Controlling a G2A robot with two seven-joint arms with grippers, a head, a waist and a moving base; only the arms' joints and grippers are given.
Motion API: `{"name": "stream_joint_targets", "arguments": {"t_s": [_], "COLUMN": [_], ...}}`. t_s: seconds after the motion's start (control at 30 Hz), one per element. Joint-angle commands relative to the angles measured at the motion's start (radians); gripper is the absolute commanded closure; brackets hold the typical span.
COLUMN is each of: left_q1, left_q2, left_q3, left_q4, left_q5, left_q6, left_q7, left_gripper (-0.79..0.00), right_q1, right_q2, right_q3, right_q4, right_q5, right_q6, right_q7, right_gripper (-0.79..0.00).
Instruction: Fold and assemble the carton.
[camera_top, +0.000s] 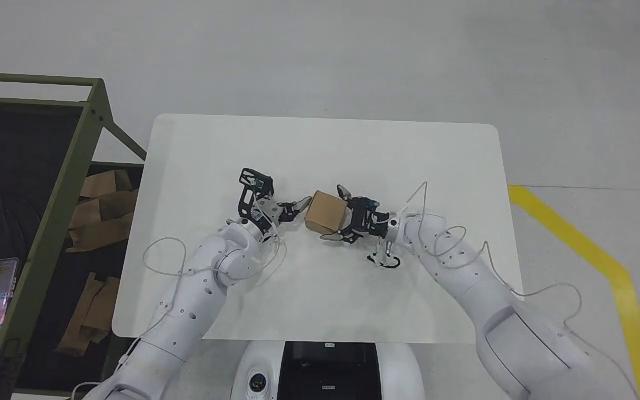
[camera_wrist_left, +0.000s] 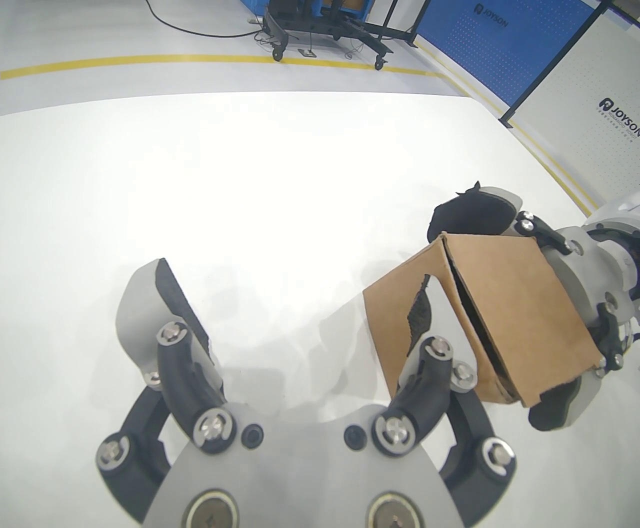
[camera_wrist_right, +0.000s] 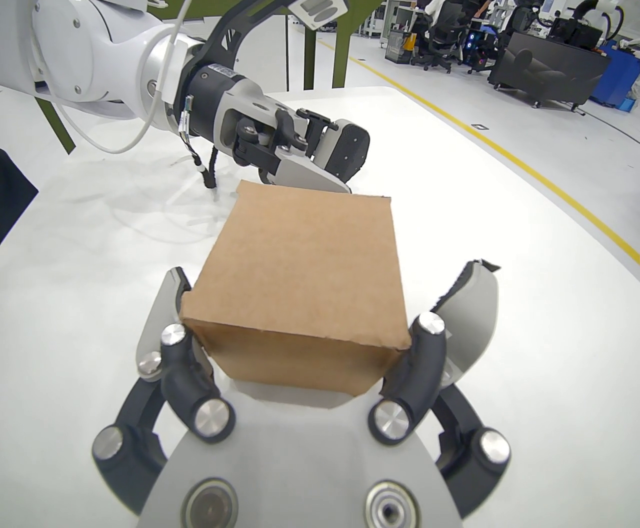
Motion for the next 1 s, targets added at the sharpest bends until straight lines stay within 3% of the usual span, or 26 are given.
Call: {"name": "stream_joint_targets", "arguments": {"t_s": [0.0,0.43,0.67,0.97], "left_q1": [0.001,0.007,0.024,0.034], "left_q2": [-0.001,-0.003,0.000,0.002], "left_q3": [0.000,-0.007,-0.030,-0.052], "left_q4": [-0.002,-0.012,-0.031,-0.034], "left_q5": [0.001,0.008,0.002,-0.009], "left_q6": [0.001,0.000,-0.011,-0.023], "left_q7": [-0.001,0.000,0.010,0.011], "left_gripper": [-0.785,-0.785,-0.785,-0.785], "right_q1": [0.001,0.005,0.007,0.007], "right_q2": [0.000,0.001,0.005,0.009], "right_q3": [-0.002,-0.010,-0.012,-0.012], "right_q4": [0.001,0.003,0.002,-0.003], "right_q5": [0.000,0.007,0.007,0.014], "right_q6": [0.001,0.009,0.011,0.013], "right_q7": [-0.004,-0.014,-0.022,-0.023], "right_gripper": [-0.650,-0.696,-0.523,-0.548]}}
